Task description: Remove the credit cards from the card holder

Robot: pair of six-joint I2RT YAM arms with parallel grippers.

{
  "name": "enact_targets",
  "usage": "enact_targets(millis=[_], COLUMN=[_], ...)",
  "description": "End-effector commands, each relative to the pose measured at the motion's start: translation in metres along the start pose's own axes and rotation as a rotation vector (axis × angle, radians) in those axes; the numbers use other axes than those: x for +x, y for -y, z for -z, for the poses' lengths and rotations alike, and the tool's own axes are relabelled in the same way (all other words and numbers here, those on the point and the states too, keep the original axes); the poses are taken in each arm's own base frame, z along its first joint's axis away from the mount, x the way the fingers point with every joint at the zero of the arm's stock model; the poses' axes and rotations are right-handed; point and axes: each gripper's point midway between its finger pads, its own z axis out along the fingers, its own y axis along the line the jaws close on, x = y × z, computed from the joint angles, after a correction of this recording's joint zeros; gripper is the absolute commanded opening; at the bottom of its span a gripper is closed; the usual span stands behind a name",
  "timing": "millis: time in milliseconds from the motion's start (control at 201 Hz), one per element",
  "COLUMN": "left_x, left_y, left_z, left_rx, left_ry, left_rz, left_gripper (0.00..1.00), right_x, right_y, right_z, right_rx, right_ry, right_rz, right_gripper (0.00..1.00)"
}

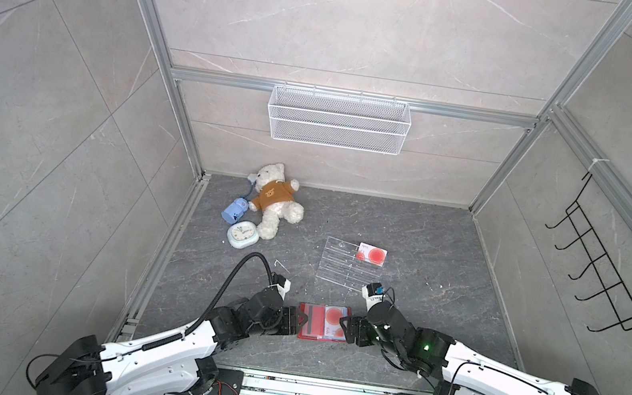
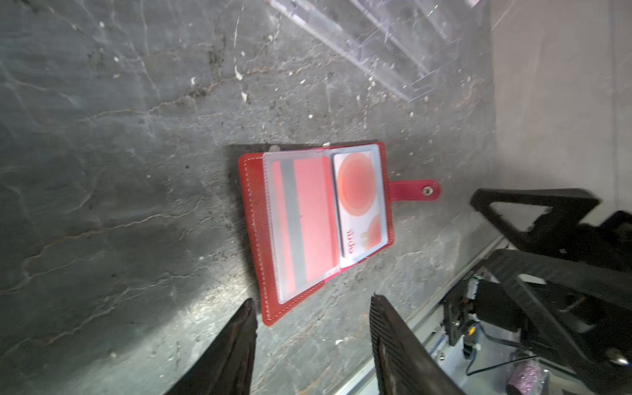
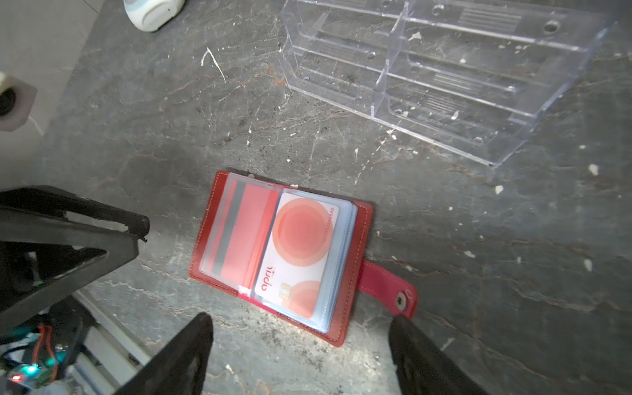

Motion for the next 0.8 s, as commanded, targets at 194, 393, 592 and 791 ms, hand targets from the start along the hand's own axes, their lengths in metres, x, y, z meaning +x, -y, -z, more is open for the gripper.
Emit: enact_targets(millis=[194, 393, 592, 791], left_x=[-0.009, -0.003, -0.001, 0.005], left_y=[0.043, 0.044, 0.045, 0.04], left_z=[-0.009, -0.029, -0.041, -0.052], left_rx=[0.212, 0.254, 0.287, 0.297], left_ry=[-0.002, -0.036, -0.044, -0.062], left_rz=[0.087, 0.154, 0.202, 0.253], left_gripper=[0.56, 0.52, 0.51, 0.48], right_x=[0.0, 0.006, 0.016, 0.025], right_y=[-0.002, 0.001, 0.01, 0.014], right_z=[-0.005, -0.016, -0.035, -0.052], right_rx=[-0.12, -0.134, -0.1, -0.087], right_ry=[-0.022, -0.064, -0.136, -0.17], right_rz=[-0.079, -0.101, -0.115, -0.124], right_gripper=[0.37, 0.13, 0.0, 0.0])
